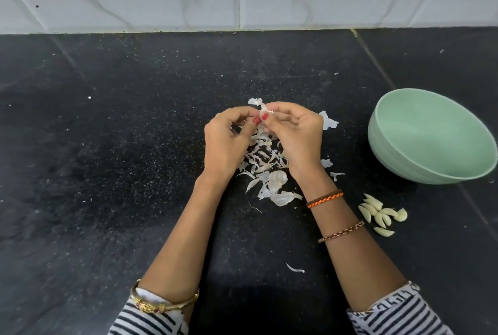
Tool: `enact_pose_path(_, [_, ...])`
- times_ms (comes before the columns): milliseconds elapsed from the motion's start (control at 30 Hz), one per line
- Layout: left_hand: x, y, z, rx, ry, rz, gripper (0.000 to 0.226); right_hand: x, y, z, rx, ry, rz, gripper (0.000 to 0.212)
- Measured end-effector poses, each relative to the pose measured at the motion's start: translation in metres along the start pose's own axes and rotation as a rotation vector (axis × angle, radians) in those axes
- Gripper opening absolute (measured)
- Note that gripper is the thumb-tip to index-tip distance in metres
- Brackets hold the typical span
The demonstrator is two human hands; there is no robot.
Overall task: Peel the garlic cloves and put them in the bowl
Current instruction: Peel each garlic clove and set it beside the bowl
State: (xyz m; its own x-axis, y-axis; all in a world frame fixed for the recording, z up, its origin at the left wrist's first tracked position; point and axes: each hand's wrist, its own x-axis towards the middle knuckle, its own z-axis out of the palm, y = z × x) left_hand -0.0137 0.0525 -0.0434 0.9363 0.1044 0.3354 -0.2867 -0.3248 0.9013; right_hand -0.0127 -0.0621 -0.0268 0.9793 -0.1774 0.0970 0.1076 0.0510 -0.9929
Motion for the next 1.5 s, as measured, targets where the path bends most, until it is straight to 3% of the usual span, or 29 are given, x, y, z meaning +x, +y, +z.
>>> enact_pose_path(467, [0.002, -0.005, -0.003, 0.064, 0.034, 0.148, 0.014, 0.005, 0.001, -0.004, 0.033, -0.056, 0.091, 0.01])
enact_pose_path(800, [0.0, 0.003, -0.002, -0.045, 0.029, -0.055, 0.008, 0.005, 0.005, -0.007, -0.172, -0.179, -0.12, 0.017])
enact_pose_path(1033, [0.0, 0.005, -0.005, -0.154, -0.014, -0.105, 0.008, 0.006, 0.015, -0.006, -0.507, -0.109, -0.53, 0.013])
enact_pose_path(1233, [0.001, 0.001, -0.004, -0.216, -0.019, -0.095, 0.008, 0.006, 0.016, -0.004, -0.671, -0.062, -0.677, 0.022])
enact_pose_path(1400, [-0.001, 0.003, -0.002, -0.305, -0.05, -0.123, 0.015, 0.006, 0.018, -0.003, -0.73, -0.017, -0.713, 0.027])
enact_pose_path(1500, [-0.002, 0.009, -0.001, -0.337, -0.056, -0.171, 0.017, 0.007, 0.018, -0.004, -0.613, -0.027, -0.593, 0.022])
